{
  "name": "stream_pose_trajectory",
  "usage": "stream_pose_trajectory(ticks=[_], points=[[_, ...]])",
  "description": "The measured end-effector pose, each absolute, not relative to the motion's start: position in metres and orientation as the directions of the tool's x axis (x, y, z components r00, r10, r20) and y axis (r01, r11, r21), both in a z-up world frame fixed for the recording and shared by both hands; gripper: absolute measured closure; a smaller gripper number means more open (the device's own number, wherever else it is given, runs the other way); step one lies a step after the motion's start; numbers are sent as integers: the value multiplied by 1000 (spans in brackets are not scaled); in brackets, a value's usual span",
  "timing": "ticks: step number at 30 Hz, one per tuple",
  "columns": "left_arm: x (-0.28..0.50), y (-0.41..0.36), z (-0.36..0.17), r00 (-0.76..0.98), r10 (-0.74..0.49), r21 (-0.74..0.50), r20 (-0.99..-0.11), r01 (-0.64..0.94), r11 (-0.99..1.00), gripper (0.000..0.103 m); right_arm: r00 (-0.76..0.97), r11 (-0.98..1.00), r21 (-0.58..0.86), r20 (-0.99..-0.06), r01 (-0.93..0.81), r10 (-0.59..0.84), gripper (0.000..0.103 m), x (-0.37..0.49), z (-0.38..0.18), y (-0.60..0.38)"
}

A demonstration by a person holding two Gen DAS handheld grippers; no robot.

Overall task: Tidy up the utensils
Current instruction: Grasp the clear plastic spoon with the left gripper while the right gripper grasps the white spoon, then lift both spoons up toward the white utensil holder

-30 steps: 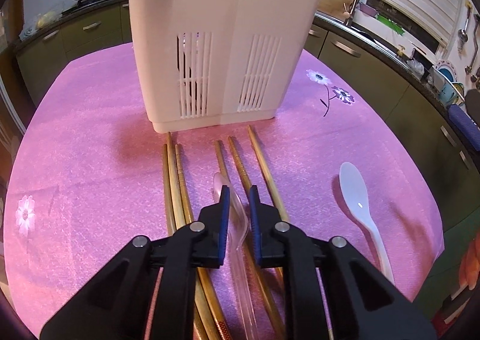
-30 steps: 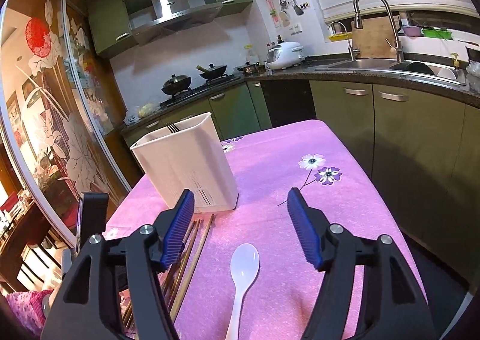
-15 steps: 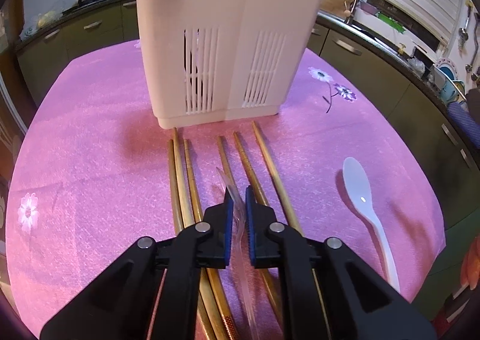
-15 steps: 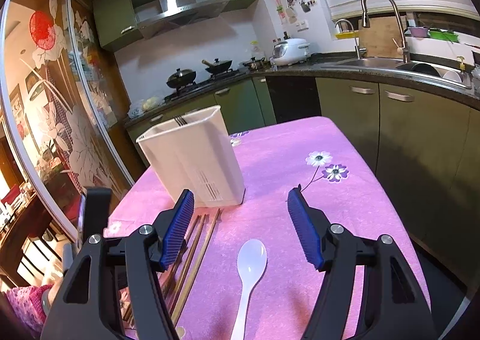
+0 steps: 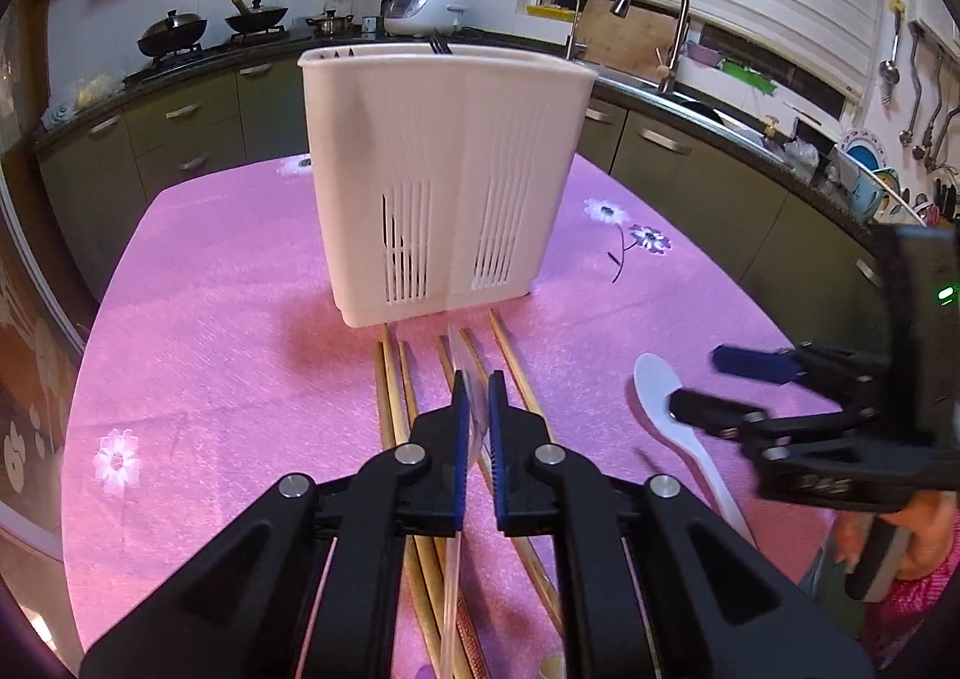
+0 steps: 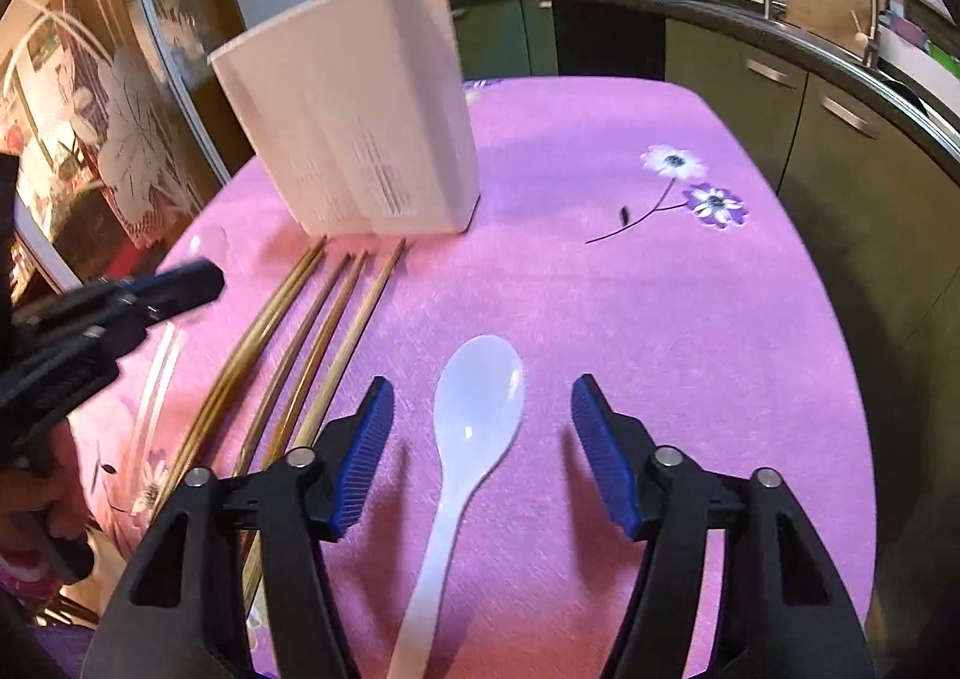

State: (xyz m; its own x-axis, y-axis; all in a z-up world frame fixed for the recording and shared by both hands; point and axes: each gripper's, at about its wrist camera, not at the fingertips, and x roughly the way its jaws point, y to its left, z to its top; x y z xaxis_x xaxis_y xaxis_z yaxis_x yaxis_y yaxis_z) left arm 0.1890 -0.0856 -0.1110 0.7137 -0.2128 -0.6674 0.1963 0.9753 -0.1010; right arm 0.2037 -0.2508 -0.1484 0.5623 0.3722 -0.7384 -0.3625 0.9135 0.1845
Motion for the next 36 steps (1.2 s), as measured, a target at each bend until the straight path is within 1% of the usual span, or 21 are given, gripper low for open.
stream_pose_trajectory(ticks=[7, 9, 10, 13, 16, 19, 22, 24, 25, 27, 28, 30, 32, 36], points=[[186, -81, -105, 718, -231, -112, -657, 210, 971, 97, 517, 922, 121, -798, -368, 311, 43, 219, -158, -225], [185, -80, -104, 719, -234, -116, -655, 210, 971, 97, 510, 925, 114, -807, -362, 299, 44, 224, -159, -223], [185, -79, -104, 718, -236, -117, -655, 212, 970, 97, 503, 926, 114, -812, -359, 296, 47, 227, -160, -223], [184, -78, -104, 717, -239, -117, -654, 217, 969, 97, 477, 928, 117, -831, -354, 286, 48, 233, -162, -224], [184, -79, -104, 715, -244, -119, -655, 221, 968, 97, 431, 914, 166, -841, -370, 327, 50, 238, -163, -228], [185, -79, -104, 712, -247, -121, -657, 224, 967, 97, 383, 887, 274, -825, -372, 415, 50, 242, -162, -241], [186, -80, -103, 712, -250, -119, -656, 229, 966, 97, 391, 893, 288, -821, -347, 417, 50, 245, -162, -252], [187, -82, -103, 711, -252, -117, -656, 234, 965, 97, 398, 898, 277, -823, -343, 406, 55, 245, -163, -253], [187, -82, -103, 712, -252, -115, -656, 236, 965, 97, 408, 906, 255, -827, -338, 386, 64, 244, -162, -252], [187, -84, -103, 711, -253, -112, -656, 240, 964, 97, 417, 909, 241, -828, -339, 375, 75, 243, -162, -248], [187, -84, -103, 712, -253, -110, -656, 242, 964, 97, 420, 909, 239, -826, -341, 375, 94, 242, -162, -247], [186, -85, -102, 713, -252, -108, -654, 241, 964, 97, 443, 911, 234, -814, -341, 375, 97, 236, -159, -246], [186, -84, -101, 716, -251, -106, -652, 241, 965, 97, 475, 909, 236, -791, -343, 385, 97, 229, -152, -248], [185, -83, -93, 727, -249, -98, -640, 244, 965, 97, 581, 908, 247, -704, -337, 408, 97, 213, -123, -256]])
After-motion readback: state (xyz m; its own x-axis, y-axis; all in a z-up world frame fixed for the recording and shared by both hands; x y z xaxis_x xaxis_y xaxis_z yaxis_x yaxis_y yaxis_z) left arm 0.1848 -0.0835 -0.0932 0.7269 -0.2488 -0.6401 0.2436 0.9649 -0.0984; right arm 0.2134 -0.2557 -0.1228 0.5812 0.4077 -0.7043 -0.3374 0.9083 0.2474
